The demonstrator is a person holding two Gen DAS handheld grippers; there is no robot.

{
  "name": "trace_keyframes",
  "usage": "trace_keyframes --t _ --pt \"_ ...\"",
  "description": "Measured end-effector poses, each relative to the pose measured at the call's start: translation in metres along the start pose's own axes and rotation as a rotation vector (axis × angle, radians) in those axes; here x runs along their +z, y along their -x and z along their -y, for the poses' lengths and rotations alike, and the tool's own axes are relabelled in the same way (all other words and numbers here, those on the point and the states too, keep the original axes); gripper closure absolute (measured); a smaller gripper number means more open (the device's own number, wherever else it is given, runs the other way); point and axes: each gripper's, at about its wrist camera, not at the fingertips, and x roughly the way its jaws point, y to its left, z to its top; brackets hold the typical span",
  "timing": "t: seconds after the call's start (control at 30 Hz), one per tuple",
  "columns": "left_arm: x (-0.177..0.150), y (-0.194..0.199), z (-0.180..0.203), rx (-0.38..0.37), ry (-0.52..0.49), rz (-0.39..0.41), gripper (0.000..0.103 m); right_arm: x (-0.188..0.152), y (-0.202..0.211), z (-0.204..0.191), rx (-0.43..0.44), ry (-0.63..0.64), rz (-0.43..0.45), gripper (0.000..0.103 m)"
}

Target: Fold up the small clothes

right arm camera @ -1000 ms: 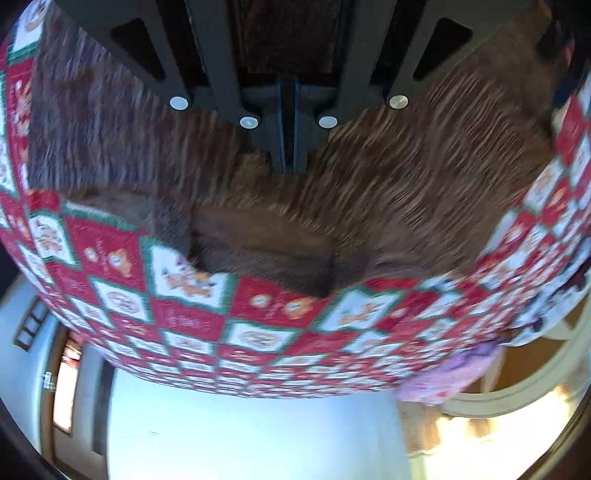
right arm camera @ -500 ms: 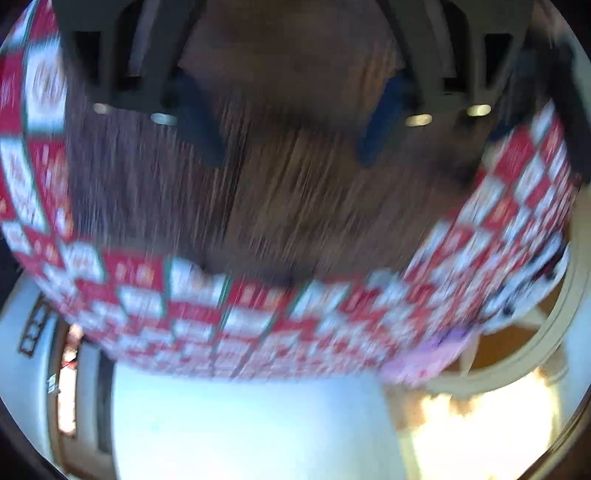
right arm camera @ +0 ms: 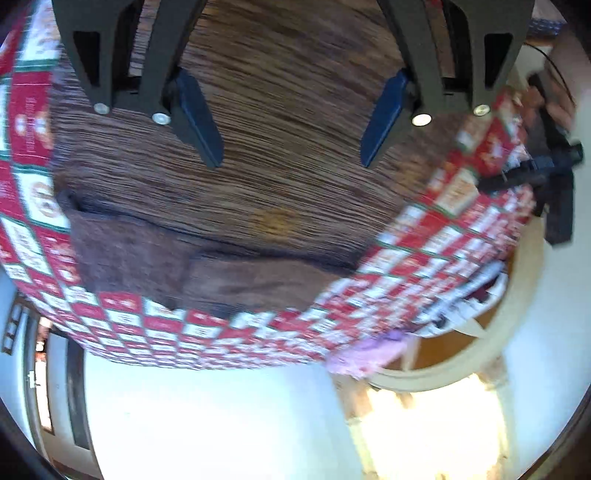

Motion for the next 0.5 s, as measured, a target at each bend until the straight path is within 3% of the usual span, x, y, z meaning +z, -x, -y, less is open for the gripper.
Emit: trace_keyframes --t 0.07,0.23,0.37,0.5 --pt "-0.012 -0.003 0.002 -0.002 -0.016 -0.047 0.026 -0.002 -0.009 -0.012 0.057 -0.006 -0.025 0.047" --pt "-0.037 -0.001 0.012 -0.033 -0.052 -0.098 0.026 -0.016 -0.008 -0.036 0.1 0.019 -0.047 0.047" --pt "-0.051 0.003 0.022 -0.117 -0.052 -0.182 0.026 -0.019 -0.005 -0.039 0.095 0.027 -0.052 0.047" --pt "-0.066 0.011 0.03 -0.127 -0.063 -0.191 0.026 -0.022 -0.002 -0.037 0.104 0.005 -0.051 0.047"
